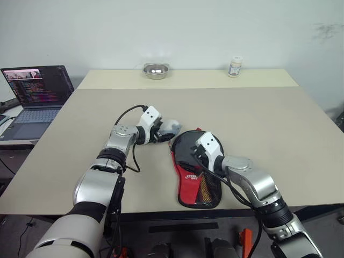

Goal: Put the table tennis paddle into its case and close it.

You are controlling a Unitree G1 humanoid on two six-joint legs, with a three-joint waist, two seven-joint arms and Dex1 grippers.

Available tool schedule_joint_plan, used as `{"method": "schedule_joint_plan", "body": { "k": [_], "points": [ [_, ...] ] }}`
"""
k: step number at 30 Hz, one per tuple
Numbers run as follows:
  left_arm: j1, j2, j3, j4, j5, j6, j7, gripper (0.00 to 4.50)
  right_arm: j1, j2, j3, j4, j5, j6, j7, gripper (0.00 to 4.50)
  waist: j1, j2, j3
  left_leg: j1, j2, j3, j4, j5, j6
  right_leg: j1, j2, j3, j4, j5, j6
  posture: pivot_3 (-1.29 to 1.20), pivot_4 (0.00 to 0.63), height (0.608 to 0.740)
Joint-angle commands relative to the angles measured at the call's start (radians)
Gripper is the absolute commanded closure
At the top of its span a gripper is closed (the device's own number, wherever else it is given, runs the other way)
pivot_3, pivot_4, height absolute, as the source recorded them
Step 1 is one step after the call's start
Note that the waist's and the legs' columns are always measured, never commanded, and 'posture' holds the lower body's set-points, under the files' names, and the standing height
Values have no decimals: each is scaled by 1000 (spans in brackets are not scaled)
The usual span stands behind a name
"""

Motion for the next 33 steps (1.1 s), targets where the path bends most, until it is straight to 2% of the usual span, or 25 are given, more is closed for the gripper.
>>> {"method": "schedule_joint_plan", "body": {
  "k": [1, 5, 8, 20, 25, 33],
  "points": [
    [-16, 2, 9, -7, 13, -10, -12, 2368, -14, 13, -1, 55, -27, -26, -15, 0, 1, 0, 0, 0, 0, 0, 0, 0, 0, 0, 0, 0, 0, 0, 0, 0, 150, 740],
    [-19, 7, -4, -7, 40, -4, -4, 3663, -10, -3, 23, 134, -67, -21, -12, 0, 1, -1, -1, 0, 0, 0, 0, 0, 0, 0, 0, 0, 0, 0, 0, 0, 150, 740],
    [-42, 1, -23, 6, 80, 9, 56, 4177, 2, -24, 37, 142, -73, 13, 15, 0, 1, -1, -1, 1, 0, 0, 0, 0, 0, 1, 0, 0, 1, 0, 0, 0, 150, 740],
    [-207, -91, -137, 78, 298, -8, 443, 4211, 23, -43, 82, 180, -95, 80, 60, 0, 3, -4, -4, 6, 0, -1, 2, -1, 2, 5, 0, 0, 5, 0, 0, 0, 150, 740],
    [-303, -162, -255, 105, 458, -29, 636, 4212, 68, -111, 151, 81, -92, 143, 117, 0, 5, -5, -4, 6, -1, -1, 2, -1, 2, 5, 0, 0, 4, 0, 0, 0, 150, 740],
    [-357, -273, -380, 115, 615, -122, 759, 4212, 134, -175, 184, -40, -75, 215, 132, 0, 6, -5, -5, 5, -1, 0, 1, -1, 2, 5, 0, 0, 3, 0, 1, 0, 150, 740]
  ]
}}
